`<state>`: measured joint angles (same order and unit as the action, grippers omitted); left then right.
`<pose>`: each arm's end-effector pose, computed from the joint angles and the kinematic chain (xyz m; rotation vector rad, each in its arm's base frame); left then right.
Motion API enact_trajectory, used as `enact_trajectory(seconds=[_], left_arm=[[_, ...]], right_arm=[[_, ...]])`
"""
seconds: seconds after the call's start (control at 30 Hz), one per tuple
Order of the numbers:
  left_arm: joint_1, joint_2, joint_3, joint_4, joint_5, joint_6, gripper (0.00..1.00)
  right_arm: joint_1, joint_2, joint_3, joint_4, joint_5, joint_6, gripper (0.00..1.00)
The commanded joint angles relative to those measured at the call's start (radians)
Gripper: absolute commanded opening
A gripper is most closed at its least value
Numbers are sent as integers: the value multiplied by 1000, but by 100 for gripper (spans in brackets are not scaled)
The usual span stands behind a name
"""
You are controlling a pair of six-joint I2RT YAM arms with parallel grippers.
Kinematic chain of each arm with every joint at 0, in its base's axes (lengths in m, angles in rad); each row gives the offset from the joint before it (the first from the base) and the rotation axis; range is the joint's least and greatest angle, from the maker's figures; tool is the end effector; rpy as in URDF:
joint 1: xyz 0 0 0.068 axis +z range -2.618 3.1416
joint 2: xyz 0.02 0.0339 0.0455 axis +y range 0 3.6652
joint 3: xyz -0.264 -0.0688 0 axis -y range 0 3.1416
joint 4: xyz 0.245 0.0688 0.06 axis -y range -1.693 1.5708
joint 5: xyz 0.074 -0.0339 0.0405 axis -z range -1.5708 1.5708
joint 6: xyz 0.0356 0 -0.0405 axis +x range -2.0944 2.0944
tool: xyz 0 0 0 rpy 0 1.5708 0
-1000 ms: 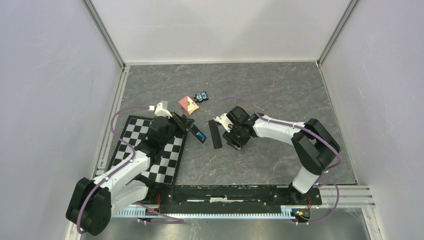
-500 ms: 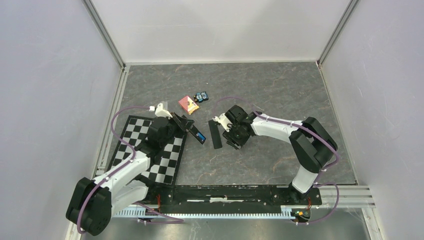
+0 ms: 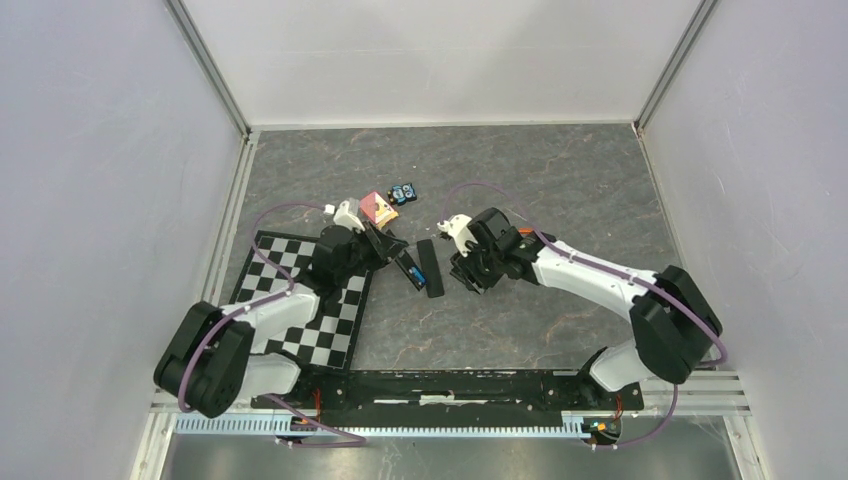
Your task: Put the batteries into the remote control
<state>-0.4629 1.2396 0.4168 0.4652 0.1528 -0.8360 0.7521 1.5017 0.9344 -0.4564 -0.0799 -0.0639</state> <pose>0.2186 -0.1152 0.1861 -0.2743 2.0428 -0.9892 0.2154 0.2054 0.2023 -1.0712 2.4037 0.3481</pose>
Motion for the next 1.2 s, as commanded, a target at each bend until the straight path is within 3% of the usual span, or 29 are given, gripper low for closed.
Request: enact_trajectory(seconds=[0.0,0.23,0.47,0.67,1.17], left_arm=[[-21,75,59,239,65,17,2],[-41,150,6,469,71,-5,2],[-45,161,-4,516,73,-65,2],[-45,160,5,470,60,-115,2],[-45,140,123,179,91,-209,2]], right_arm=[[3,-85,-32,82,-75,62,33],[3,-156,-83,254,-195,249,33],[10,-139,-114,384,-176,344,33],[19,-119,-106,431,-158,360,33],[58,-77,-85,383,-143,268,34]])
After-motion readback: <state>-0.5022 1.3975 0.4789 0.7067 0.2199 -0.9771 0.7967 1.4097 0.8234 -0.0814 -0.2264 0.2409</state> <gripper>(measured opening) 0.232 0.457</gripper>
